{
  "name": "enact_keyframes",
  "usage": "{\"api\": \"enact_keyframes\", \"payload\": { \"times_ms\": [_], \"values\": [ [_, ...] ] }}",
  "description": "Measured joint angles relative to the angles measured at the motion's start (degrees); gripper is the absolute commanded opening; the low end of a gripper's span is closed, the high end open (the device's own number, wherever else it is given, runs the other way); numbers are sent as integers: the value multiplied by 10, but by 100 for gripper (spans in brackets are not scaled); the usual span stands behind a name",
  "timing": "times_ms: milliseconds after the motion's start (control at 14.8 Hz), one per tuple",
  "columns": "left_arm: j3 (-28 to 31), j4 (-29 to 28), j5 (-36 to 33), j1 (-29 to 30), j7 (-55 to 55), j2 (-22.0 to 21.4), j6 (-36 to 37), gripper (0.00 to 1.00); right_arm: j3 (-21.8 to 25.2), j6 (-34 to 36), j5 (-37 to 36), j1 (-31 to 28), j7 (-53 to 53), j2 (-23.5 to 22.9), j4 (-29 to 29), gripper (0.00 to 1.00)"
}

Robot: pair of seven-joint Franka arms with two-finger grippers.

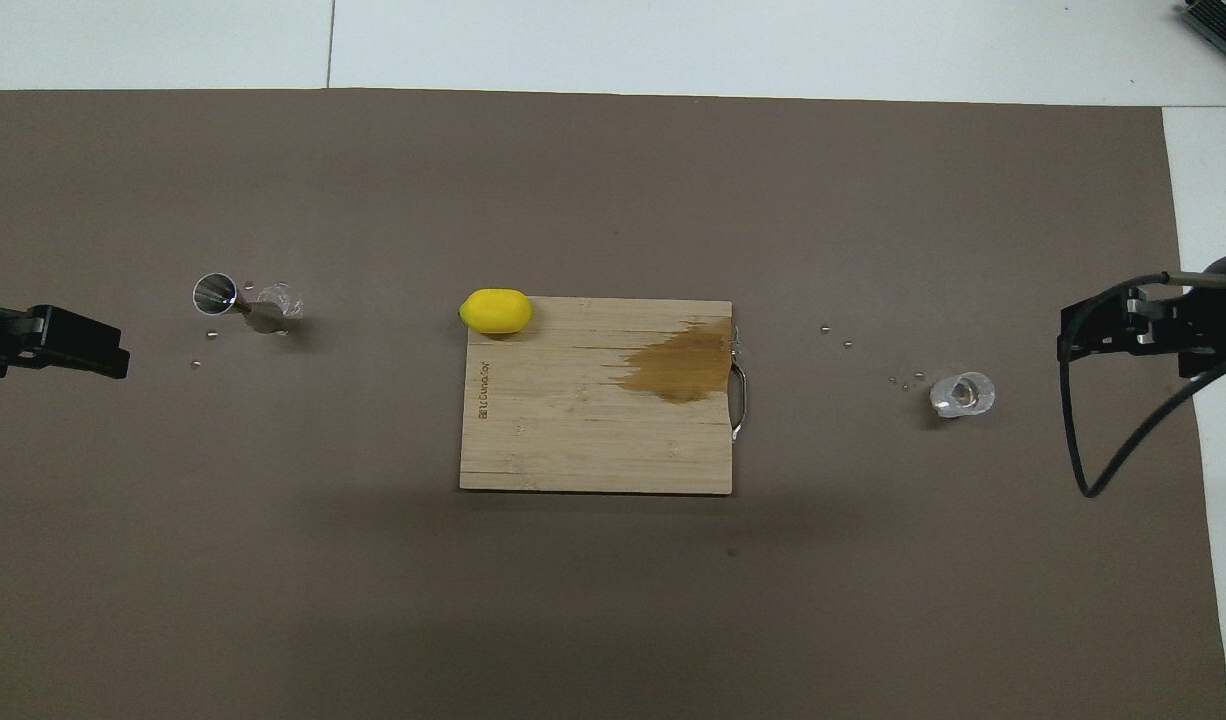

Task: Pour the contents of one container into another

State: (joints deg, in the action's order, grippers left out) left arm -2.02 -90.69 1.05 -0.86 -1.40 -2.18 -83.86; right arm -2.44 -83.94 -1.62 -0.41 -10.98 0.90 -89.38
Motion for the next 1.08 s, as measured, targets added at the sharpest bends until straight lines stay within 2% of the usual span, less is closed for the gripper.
{"api": "enact_keyframes", "payload": {
  "times_ms": [811,1081],
  "values": [
    [-6,-2,0,2,-1,0,-25,100,0,0,0,0,0,0,0,100],
    [-7,-34,0,2,0,-3,-81,100,0,0,0,0,0,0,0,100]
  ]
}}
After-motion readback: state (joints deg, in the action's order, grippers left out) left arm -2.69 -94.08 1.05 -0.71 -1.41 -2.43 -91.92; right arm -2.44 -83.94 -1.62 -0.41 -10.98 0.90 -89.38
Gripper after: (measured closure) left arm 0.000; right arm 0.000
